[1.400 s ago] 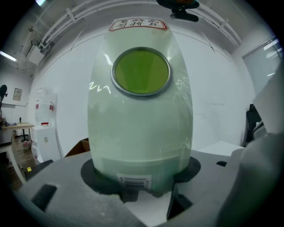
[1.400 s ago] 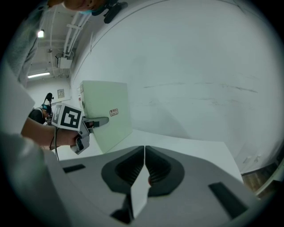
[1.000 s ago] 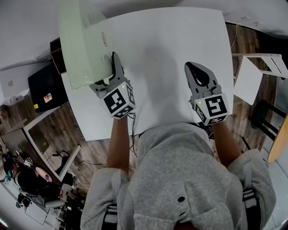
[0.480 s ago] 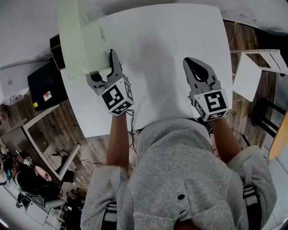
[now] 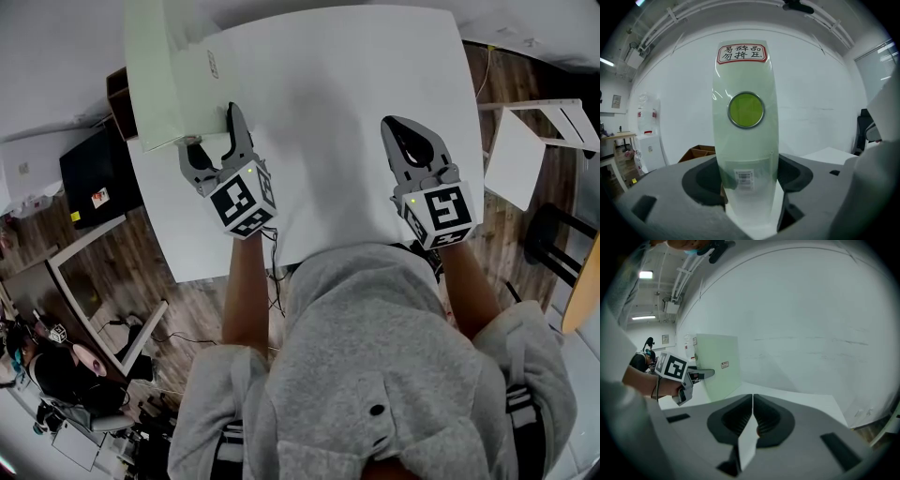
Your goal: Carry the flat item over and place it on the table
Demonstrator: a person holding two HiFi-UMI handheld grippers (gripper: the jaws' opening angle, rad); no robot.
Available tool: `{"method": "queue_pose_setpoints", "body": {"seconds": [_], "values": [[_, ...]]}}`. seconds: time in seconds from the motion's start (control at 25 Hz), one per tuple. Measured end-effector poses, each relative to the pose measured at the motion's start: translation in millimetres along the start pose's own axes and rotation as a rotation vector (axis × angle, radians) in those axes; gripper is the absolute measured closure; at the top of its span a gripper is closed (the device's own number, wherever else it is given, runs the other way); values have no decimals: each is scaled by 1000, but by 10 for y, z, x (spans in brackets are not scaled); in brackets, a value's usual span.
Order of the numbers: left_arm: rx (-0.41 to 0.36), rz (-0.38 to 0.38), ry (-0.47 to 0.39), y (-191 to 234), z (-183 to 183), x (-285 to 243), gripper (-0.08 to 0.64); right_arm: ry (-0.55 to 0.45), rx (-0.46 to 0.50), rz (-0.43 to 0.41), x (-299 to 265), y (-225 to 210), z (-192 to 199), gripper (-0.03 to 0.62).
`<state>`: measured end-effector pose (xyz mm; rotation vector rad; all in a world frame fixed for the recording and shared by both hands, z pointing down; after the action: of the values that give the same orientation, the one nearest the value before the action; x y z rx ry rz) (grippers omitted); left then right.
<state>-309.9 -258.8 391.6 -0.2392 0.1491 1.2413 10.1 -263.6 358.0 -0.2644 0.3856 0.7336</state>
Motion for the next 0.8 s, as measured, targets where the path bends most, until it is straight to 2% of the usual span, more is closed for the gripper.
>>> {"method": "queue_pose_setpoints", "body": {"seconds": [0.28,0.8], "values": [[3,-1,-17,-34,-43,230,245,-23,12,10,271,71,36,563],[7,-19,-33,-6,-39,356,245,-43,21,10,418,93,97,563]]}}
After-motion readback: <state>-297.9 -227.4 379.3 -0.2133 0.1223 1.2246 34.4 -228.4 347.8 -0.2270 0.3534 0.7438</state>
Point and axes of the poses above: the fingertips, and each gripper's own axes: x backward along the fingers, y to its left, z out of its underside, the point moved 10 cm from there along x, backward along the fingers, and after that the axes turned 9 degrees about -z, right-handed, at the moved point
